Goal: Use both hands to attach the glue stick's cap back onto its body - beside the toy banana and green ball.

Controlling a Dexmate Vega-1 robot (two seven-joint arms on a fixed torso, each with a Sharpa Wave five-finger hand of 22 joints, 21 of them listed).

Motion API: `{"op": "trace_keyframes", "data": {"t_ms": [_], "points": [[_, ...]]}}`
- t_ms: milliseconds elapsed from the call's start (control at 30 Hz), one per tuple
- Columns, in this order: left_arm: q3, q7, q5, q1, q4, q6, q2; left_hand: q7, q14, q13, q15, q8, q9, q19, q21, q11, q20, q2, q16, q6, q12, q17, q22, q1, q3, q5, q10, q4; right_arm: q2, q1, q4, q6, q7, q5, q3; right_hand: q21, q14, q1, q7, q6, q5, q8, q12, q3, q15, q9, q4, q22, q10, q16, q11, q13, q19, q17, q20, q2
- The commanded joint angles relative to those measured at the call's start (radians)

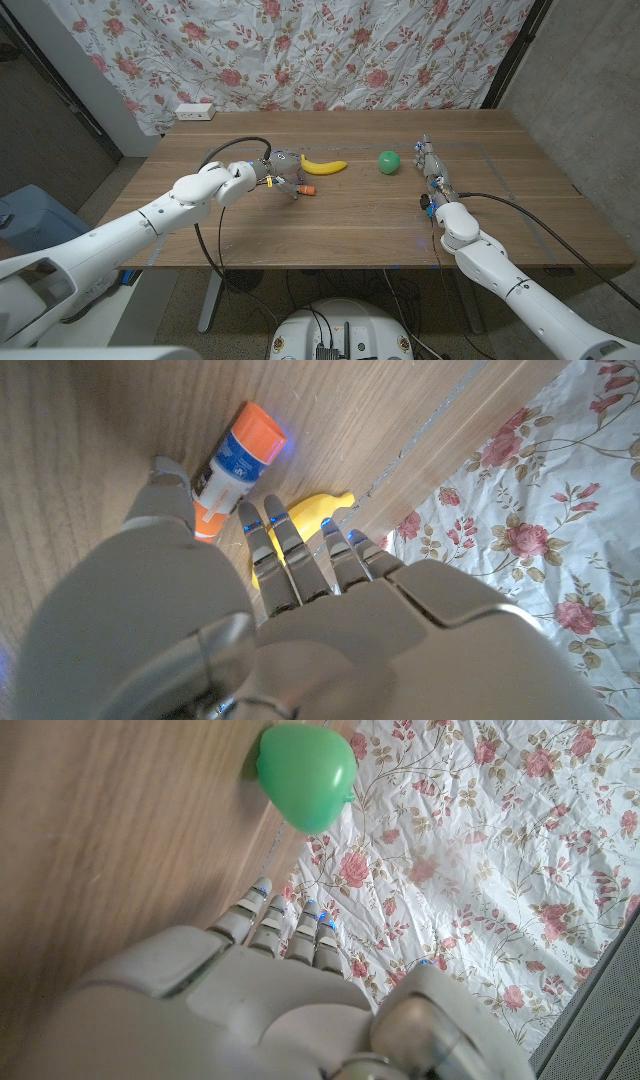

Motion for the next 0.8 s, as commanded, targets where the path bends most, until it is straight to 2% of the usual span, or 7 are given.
{"op": "trace_keyframes", "data": {"t_ms": [33,133,333,433,500,633,800], "points": [[-0.02,-0.058,0.003,0.017,-0.045,0.036,0.012,0.005,-0.024,0.001,-0.078,0.004,0.001,-0.021,0.004,0.001,0.002,-0.01,0.0,-0.018,-0.003,0.002,0.004,-0.037,-0.018,-0.007,-0.041,0.005,-0.004,-0.002,-0.006,-0.016,-0.01,-0.005,0.001,-0.002,0.002,-0.005,0.001,0.005,0.003,0.006,0.005,0.004,0.004,0.0,0.003,0.003,0.004,0.001,-0.003,0.001,0.002,0.005,0.005,0.004],[-0.03,-0.077,-0.009,0.026,-0.059,0.054,0.013,0.008,-0.053,0.001,-0.068,-0.004,0.0,-0.043,0.004,0.001,0.01,-0.015,0.0,-0.078,-0.003,0.002,0.004,-0.062,-0.024,-0.009,-0.096,0.007,-0.005,0.001,-0.004,-0.019,-0.008,-0.004,0.0,-0.003,0.001,-0.005,0.0,0.005,0.004,0.006,0.005,0.005,0.004,0.0,0.003,0.003,0.004,0.0,-0.003,0.001,0.001,0.005,0.006,0.004],[-0.045,-0.099,-0.029,0.041,-0.083,0.064,0.028,0.016,-0.09,0.0,-0.048,-0.003,-0.001,-0.067,0.005,0.003,0.019,-0.019,0.001,-0.141,-0.003,0.002,0.004,-0.096,-0.032,-0.011,-0.172,0.01,-0.003,0.007,0.003,-0.02,-0.008,-0.006,-0.002,-0.003,0.001,-0.007,-0.002,0.006,0.004,0.007,0.006,0.007,0.009,0.0,0.003,0.003,0.005,0.0,-0.003,0.002,0.0,0.006,0.008,0.004],[-0.058,-0.102,-0.045,0.054,-0.099,0.065,0.042,0.03,-0.108,0.0,-0.029,-0.001,-0.001,-0.082,0.007,0.006,0.026,-0.017,0.002,-0.181,-0.003,0.003,0.004,-0.136,-0.04,-0.01,-0.223,0.021,-0.002,0.009,0.008,-0.015,-0.006,-0.007,-0.003,-0.003,0.001,-0.008,-0.002,0.007,0.004,0.007,0.006,0.008,0.009,0.0,0.003,0.003,0.005,0.0,-0.003,0.002,-0.001,0.006,0.009,0.004],[-0.07,-0.1,-0.059,0.066,-0.11,0.074,0.049,0.042,-0.135,0.0,-0.008,-0.006,-0.002,-0.1,0.007,0.01,0.034,-0.011,0.001,-0.246,-0.004,0.003,0.004,-0.16,-0.042,-0.009,-0.278,0.024,-0.002,0.01,0.008,-0.014,-0.003,-0.005,-0.002,-0.004,0.0,-0.009,-0.001,0.007,0.005,0.007,0.006,0.008,0.009,0.0,0.003,0.003,0.005,0.0,-0.002,0.002,-0.002,0.006,0.009,0.004],[-0.099,-0.088,-0.103,0.089,-0.121,0.084,0.059,0.047,-0.16,0.0,-0.006,-0.005,-0.003,-0.108,0.009,0.042,0.037,-0.011,-0.001,-0.296,-0.004,0.003,0.004,-0.189,-0.048,-0.009,-0.338,0.027,-0.005,0.008,-0.001,-0.018,-0.003,0.0,0.001,-0.004,-0.006,-0.009,-0.003,0.009,0.005,0.008,0.006,0.009,0.006,0.0,0.003,0.003,0.005,-0.002,-0.002,0.002,-0.004,0.006,0.009,0.003],[-0.137,-0.068,-0.206,0.112,-0.108,0.098,0.05,0.052,-0.184,-0.001,-0.004,-0.003,-0.003,-0.112,0.009,0.053,0.039,-0.004,-0.003,-0.324,-0.007,0.002,0.004,-0.208,-0.048,-0.008,-0.396,0.03,-0.011,0.008,-0.008,-0.026,0.008,0.013,0.006,-0.005,-0.009,-0.011,-0.003,0.009,0.005,0.007,0.006,0.01,0.003,0.0,0.003,0.003,0.005,-0.003,-0.002,0.002,-0.006,0.006,0.01,0.002]]}}
